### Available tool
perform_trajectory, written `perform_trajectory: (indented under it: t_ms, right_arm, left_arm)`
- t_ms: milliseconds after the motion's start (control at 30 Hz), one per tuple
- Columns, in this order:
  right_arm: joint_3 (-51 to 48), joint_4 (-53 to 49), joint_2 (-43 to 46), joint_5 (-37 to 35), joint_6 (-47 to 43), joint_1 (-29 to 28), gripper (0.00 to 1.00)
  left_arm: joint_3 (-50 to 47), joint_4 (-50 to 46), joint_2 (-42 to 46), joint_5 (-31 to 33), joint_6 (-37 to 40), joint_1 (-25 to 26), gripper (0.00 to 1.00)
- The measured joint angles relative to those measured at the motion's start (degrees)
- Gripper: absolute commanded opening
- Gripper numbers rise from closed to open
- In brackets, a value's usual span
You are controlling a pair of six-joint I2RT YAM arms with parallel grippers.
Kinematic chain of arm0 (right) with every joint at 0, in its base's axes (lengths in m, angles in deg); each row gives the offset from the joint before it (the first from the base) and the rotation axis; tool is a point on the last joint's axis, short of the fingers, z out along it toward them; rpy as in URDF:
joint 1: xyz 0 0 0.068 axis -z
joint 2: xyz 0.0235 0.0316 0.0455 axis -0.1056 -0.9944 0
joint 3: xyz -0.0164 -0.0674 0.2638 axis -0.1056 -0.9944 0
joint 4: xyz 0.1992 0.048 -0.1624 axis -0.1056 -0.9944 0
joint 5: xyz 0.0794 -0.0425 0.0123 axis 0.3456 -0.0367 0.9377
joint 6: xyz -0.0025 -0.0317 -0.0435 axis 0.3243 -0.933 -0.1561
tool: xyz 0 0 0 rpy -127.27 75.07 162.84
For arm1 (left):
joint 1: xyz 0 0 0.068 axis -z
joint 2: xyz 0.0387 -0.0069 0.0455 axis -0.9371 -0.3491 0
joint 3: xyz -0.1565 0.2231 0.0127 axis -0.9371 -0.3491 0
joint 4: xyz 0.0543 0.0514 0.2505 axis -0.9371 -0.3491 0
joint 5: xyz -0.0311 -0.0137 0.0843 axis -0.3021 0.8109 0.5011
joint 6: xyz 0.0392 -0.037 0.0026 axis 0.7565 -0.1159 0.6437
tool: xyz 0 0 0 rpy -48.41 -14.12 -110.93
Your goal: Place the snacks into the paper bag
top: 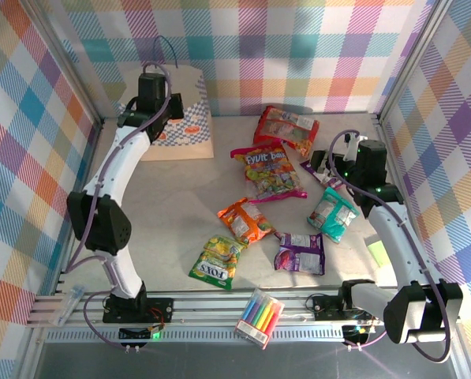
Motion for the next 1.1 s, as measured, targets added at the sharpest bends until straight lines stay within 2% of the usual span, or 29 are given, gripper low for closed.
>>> perform_trajectory:
  t_ms: [300, 667, 867, 1100]
  right_arm:
    - [0.09, -3.45, 1.86, 1.44, 0.9, -0.37, 0.99]
    - [0.11, -7.45, 5.99, 1.44, 2.73, -0.5, 0.99]
    - [0.07, -8.28, 7.43, 1.66, 4.0, -0.87, 0.99]
    - [-1.51, -8.09, 10.43, 2.69, 5.14, -1.2, 0.99]
  left_arm:
    - [-9.9, 0.02, 10.93, -4.44, 1.25, 0.0, 0.0]
    - [-23.71, -0.98, 25.75, -6.82, 2.34, 0.0, 0.01]
    - [-26.12, -4.28, 32.17, -5.68, 2.95, 0.0, 0.06]
    - [-29.18, -9.01, 34.49, -1.51, 3.04, 0.0, 0.16]
